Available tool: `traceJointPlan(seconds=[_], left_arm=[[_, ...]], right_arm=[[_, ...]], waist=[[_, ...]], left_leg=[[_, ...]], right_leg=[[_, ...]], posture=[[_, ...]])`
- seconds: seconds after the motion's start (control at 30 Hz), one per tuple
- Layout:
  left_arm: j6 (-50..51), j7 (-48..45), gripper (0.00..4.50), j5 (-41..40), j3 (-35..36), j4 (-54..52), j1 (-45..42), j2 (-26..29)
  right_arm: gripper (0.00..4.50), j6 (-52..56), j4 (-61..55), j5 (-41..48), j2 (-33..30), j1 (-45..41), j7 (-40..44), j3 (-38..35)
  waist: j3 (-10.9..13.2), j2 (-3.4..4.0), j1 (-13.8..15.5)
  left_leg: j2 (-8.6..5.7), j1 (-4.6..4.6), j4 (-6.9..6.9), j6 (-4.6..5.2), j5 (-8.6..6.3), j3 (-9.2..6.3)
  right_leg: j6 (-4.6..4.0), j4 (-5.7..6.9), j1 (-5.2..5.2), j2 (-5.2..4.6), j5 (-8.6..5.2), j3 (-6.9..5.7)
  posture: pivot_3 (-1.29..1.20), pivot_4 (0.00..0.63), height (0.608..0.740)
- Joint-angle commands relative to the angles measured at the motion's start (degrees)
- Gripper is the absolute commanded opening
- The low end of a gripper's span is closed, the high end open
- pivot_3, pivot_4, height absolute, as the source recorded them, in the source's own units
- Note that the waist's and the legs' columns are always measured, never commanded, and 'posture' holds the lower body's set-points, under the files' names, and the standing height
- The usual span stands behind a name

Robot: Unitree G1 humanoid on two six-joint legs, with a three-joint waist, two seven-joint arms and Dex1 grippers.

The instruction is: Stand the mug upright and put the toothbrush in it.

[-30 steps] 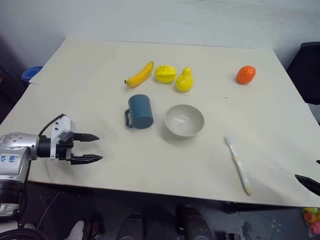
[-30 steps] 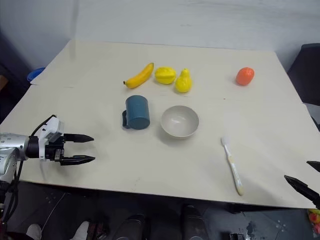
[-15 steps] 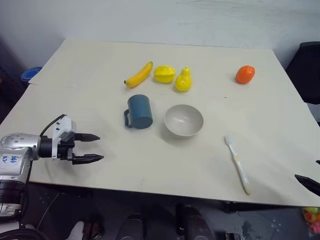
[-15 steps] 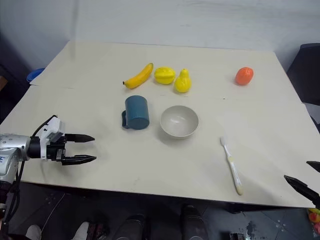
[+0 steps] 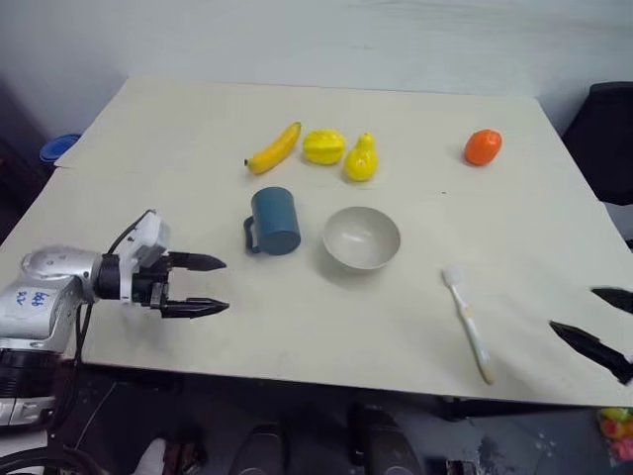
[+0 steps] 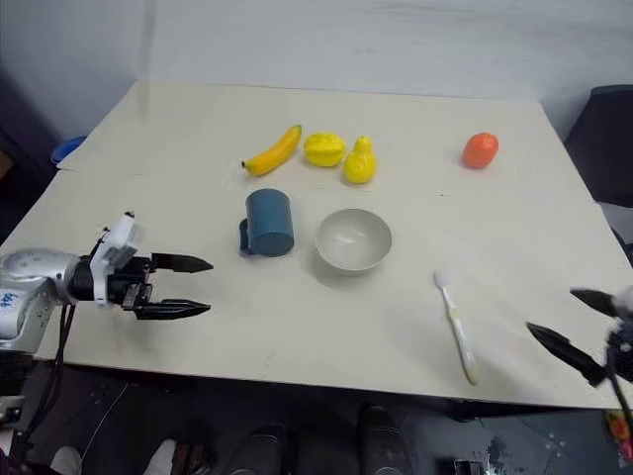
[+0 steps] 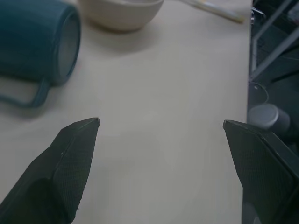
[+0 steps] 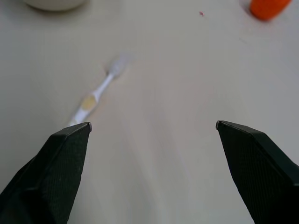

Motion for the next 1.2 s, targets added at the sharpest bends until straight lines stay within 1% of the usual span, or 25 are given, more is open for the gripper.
traceJointPlan(seconds=[0.03,0.07,0.13,0.17,0.2,0.27,0.3,0.33,0.47,0.6,0.67,0.9,0.93,1.0,1.17,1.2], left_arm=[[3.6,-2.7,4.50,-4.1,-0.8,-7.5,-2.6,2.1],[4.0,-2.8,4.50,-4.2,-1.0,-8.2,-3.2,2.2],[4.3,-2.7,4.50,-4.3,-1.1,-8.2,-4.1,2.6],[4.1,-2.9,4.50,-4.1,-1.1,-7.9,-4.2,2.9],[3.4,-3.0,4.50,-3.5,-1.1,-7.5,-4.1,3.1],[2.0,-3.1,4.50,-2.4,-1.2,-6.3,-4.1,3.4],[1.5,-3.1,4.50,-2.1,-1.2,-5.9,-4.2,3.5],[1.4,-3.1,4.50,-2.1,-1.1,-5.7,-4.2,3.5],[0.5,-2.9,4.50,-1.8,-0.8,-5.0,-4.5,3.7],[-0.2,-2.1,4.50,-1.0,-0.8,-4.8,-4.5,3.5],[-0.3,-1.7,4.50,-0.9,-0.5,-5.2,-4.2,3.5],[0.0,0.0,4.50,-1.3,-0.3,-6.9,-3.2,3.3],[0.1,0.2,4.50,-1.4,-0.3,-7.1,-3.2,3.2],[0.3,0.9,4.50,-1.5,-0.4,-7.5,-3.2,2.9],[0.7,1.9,4.50,-1.9,-0.7,-8.1,-3.3,2.4],[0.8,2.0,4.50,-2.0,-0.7,-8.2,-3.4,2.2]], right_arm=[[4.46,6.1,-11.4,6.6,-4.4,-9.1,-6.3,7.4],[4.46,7.5,-13.3,7.8,-5.1,-12.2,-8.0,10.5],[4.46,9.4,-15.1,6.7,-5.4,-20.8,-12.5,20.2],[4.29,10.1,-15.2,5.5,-5.0,-24.4,-14.4,24.4],[4.08,11.0,-14.8,4.0,-4.4,-28.1,-16.0,28.9],[3.58,12.3,-12.7,-0.7,-3.4,-34.2,-18.6,37.9],[3.13,12.8,-11.7,-2.7,-3.2,-36.0,-19.4,41.2],[2.89,12.6,-10.4,-5.1,-2.8,-37.7,-19.9,44.6],[2.89,10.7,-5.4,-13.4,0.0,-44.5,-19.8,56.8],[2.89,9.5,-1.0,-17.5,3.6,-49.3,-17.2,63.8],[2.89,8.9,0.6,-19.1,4.8,-50.6,-16.0,66.1],[2.89,6.2,7.3,-23.6,9.8,-53.2,-12.9,70.5],[2.53,5.7,8.4,-24.0,10.7,-53.4,-12.6,70.7],[2.00,4.1,10.8,-25.1,12.3,-53.7,-12.1,70.9],[0.16,1.8,13.0,-27.3,13.8,-53.6,-11.1,69.9],[0.05,1.8,12.7,-27.4,13.7,-53.3,-10.8,69.5]], waist=[[0.0,0.00,-0.2],[0.0,0.00,-0.1],[0.0,-0.02,0.1],[0.0,-0.02,0.1],[0.0,-0.02,0.1],[0.0,-0.02,0.2],[0.0,-0.02,0.2],[0.0,-0.02,0.3],[0.0,-0.02,0.3],[0.0,-0.02,0.2],[0.0,-0.01,0.2],[0.0,-0.02,0.2],[0.0,-0.02,0.2],[0.0,-0.02,0.2],[0.0,-0.02,0.2],[0.0,-0.03,0.2]], left_leg=[[0.02,0.01,-0.01,-0.01,0.00,0.01],[0.06,0.01,-0.02,-0.02,0.00,-0.01],[0.07,0.01,-0.01,-0.13,-0.05,-0.10],[0.12,0.01,0.07,-0.22,-0.10,-0.12],[0.20,0.04,0.23,-0.28,-0.13,-0.17],[0.19,-0.22,0.33,-0.31,-0.14,-0.15],[0.20,-0.34,0.44,-0.31,-0.14,-0.15],[0.19,-0.51,0.51,-0.30,-0.14,-0.13],[0.16,-1.04,0.78,-0.25,-0.17,-0.07],[0.15,-1.07,0.79,-0.15,-0.23,-0.05],[0.15,-1.09,0.79,-0.14,-0.23,-0.04],[0.15,-1.10,0.79,-0.10,-0.26,0.01],[0.15,-1.10,0.80,-0.10,-0.26,0.01],[0.15,-1.08,0.80,-0.11,-0.25,0.01],[0.16,-1.08,0.80,-0.15,-0.23,0.10],[0.16,-1.07,0.80,-0.15,-0.23,0.10]], right_leg=[[-0.01,0.01,0.00,0.04,0.00,0.01],[-0.04,0.01,-0.02,0.12,-0.02,0.01],[-0.15,-0.03,-0.03,0.39,-0.08,-0.01],[-0.19,-0.06,-0.03,0.58,-0.10,-0.01],[-0.24,0.02,-0.18,0.69,-0.11,-0.02],[-0.28,0.19,-0.59,0.71,-0.13,0.08],[-0.29,0.24,-0.68,0.73,-0.13,0.09],[-0.28,0.26,-0.82,0.72,-0.14,0.10],[-0.21,0.26,-1.07,0.71,-0.05,0.00],[-0.16,0.22,-1.08,0.71,-0.01,0.01],[-0.16,0.21,-1.10,0.71,-0.01,0.00],[-0.16,0.21,-1.11,0.71,-0.01,-0.02],[-0.16,0.22,-1.11,0.71,-0.01,-0.01],[-0.16,0.27,-1.11,0.72,-0.01,-0.02],[-0.16,0.33,-1.11,0.73,-0.01,-0.05],[-0.16,0.34,-1.11,0.73,-0.01,-0.05]], posture=[[0.00,0.150,0.740],[0.00,0.150,0.740],[0.00,0.150,0.740],[0.00,0.150,0.740],[0.00,0.150,0.740],[0.00,0.150,0.740],[0.00,0.150,0.740],[0.00,0.150,0.740],[0.00,0.150,0.740],[0.00,0.150,0.740],[0.00,0.150,0.740],[0.00,0.150,0.740],[0.00,0.150,0.740],[0.00,0.150,0.740],[0.00,0.150,0.740],[0.00,0.150,0.740]])
